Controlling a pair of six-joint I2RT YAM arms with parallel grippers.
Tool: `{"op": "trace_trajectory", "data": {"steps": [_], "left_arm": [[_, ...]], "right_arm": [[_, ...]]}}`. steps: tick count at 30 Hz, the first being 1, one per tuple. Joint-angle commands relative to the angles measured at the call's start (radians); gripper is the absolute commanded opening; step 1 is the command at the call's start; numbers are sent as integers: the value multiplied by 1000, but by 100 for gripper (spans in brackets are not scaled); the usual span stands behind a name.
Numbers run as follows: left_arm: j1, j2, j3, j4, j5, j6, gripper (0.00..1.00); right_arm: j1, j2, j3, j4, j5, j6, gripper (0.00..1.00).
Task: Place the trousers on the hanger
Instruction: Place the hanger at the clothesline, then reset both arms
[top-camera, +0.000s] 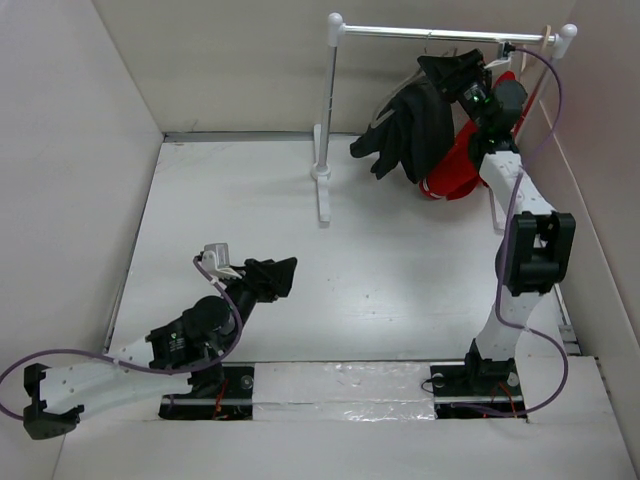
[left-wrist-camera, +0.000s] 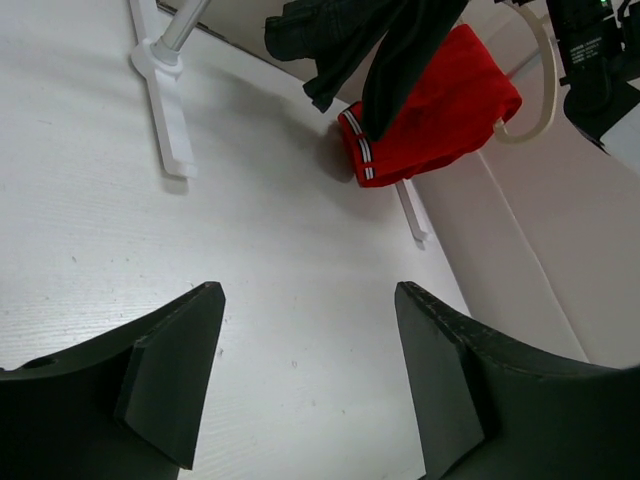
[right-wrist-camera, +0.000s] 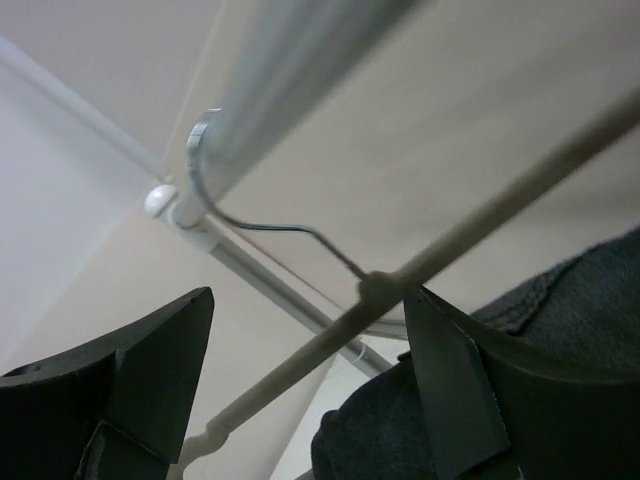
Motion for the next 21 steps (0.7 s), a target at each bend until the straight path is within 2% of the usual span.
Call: {"op": "trace_trajectory", "data": {"steps": [1,4,5,6,7,12,16,21], "left_arm": [[-5,14,72,35,0,25,68],[-5,28,95,19,-6,27,74],[-5,34,104,4,-10,25,75],[-5,37,114,-2,-14,25,76],[-5,42,132,-8,-15,28,84],[-5,48,180,-41,-18,33,88],[-5,30,215,-45,-24,48,95],[-5,-25,242,-70,-33,68,95]], "right_arm": [[1,-111,-36,82,8,-58,83],[1,-155,-89,21,29,-121,82],[1,-189,-122,3,35,-136,98],[1,-208,-144,-11,47,-154,100],[1,-228,-168,-31,67,-179,100],[11,-364,-329,-13,117,-230,100],[11,-468,-443,19,86,-299,100],[31,-623,-628,95,-33,-392,100]]}}
